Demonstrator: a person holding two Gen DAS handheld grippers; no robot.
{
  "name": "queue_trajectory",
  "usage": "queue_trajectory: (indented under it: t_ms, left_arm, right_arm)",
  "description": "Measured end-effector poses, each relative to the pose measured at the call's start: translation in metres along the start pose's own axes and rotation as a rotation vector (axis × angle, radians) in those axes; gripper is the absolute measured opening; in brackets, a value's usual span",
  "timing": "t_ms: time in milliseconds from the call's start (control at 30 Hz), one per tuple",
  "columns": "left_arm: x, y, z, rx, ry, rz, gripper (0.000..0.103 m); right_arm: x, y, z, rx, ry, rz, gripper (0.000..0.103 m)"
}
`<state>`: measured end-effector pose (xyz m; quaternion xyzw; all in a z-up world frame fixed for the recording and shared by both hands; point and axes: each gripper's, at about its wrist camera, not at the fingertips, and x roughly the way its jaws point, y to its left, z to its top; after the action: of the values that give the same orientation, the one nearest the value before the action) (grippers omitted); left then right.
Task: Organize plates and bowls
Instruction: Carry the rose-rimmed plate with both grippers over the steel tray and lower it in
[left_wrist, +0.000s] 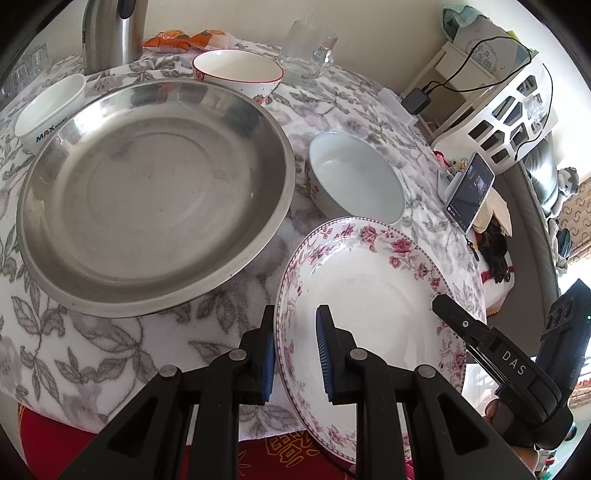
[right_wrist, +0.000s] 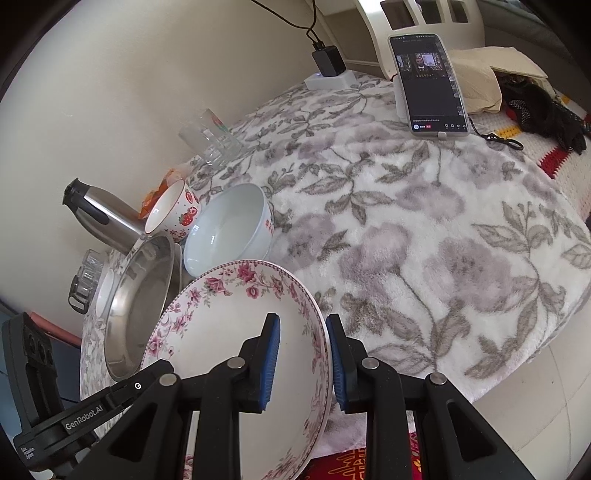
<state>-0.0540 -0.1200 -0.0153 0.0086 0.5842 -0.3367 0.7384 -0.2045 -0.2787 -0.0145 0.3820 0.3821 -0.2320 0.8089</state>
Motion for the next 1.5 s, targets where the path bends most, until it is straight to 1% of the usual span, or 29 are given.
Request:
queue_trajectory:
  t_ms: [167, 367, 667, 933, 1200, 1333, 1500]
  left_arm:
    - [-0.005, 0.000, 0.001, 0.000, -0.017, -0.014, 0.021]
    - [-0.012, 0.001, 0.003, 0.006, -0.046, -0.009, 0.021]
    - [-0.019, 0.004, 0.006, 0.002, -0.068, -0.015, 0.021]
    - [-0.030, 0.008, 0.011, -0.004, -0.115, -0.029, 0.021]
    - [-0.040, 0.019, 0.020, -0.041, -0.149, -0.041, 0.021]
    - [-0.044, 0.029, 0.024, -0.069, -0.163, -0.039, 0.021]
    - [-0.046, 0.043, 0.028, -0.118, -0.169, -0.046, 0.021]
  right_arm:
    - [-0.002, 0.000, 0.000, -0.002, -0.011, 0.008, 0.027]
    - [-0.003, 0.005, 0.000, -0.021, -0.020, 0.015, 0.027]
    - [-0.005, 0.010, 0.000, -0.035, -0.034, 0.030, 0.027]
    - [-0.007, 0.021, 0.001, -0.054, -0.060, 0.052, 0.027]
    - [-0.004, 0.040, 0.005, -0.081, -0.068, 0.056, 0.027]
    - [-0.002, 0.053, 0.008, -0.094, -0.067, 0.068, 0.027]
    - [0.003, 0.070, 0.011, -0.123, -0.064, 0.063, 0.027]
